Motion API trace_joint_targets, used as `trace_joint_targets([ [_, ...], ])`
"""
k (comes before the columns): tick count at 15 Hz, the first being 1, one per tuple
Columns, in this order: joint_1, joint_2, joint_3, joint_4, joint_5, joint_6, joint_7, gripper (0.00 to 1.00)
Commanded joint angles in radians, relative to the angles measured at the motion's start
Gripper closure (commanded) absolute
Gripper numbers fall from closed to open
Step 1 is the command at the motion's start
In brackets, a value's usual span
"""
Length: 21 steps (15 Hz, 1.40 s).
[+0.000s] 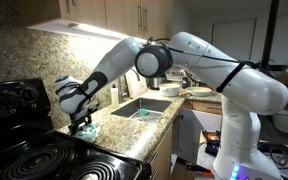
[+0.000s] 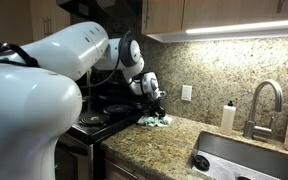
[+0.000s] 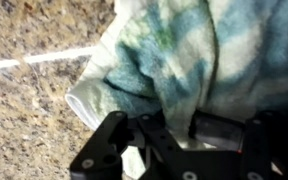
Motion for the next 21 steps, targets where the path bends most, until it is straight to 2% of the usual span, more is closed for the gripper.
trace_joint_targets([
  [1, 0.019, 0.107, -0.044, 0.184, -0.032, -0.059, 0.068, 0.92],
  [6, 0.010, 0.223, -0.067, 0.378, -0.039, -0.142, 0.110, 0.92],
  [12, -0.007, 0.295, -0.102, 0.529, -0.052, -0.207, 0.148, 0.93],
  [21, -0.030, 0.279, -0.201, 0.556, -0.035, -0.269, 0.140, 0.93],
])
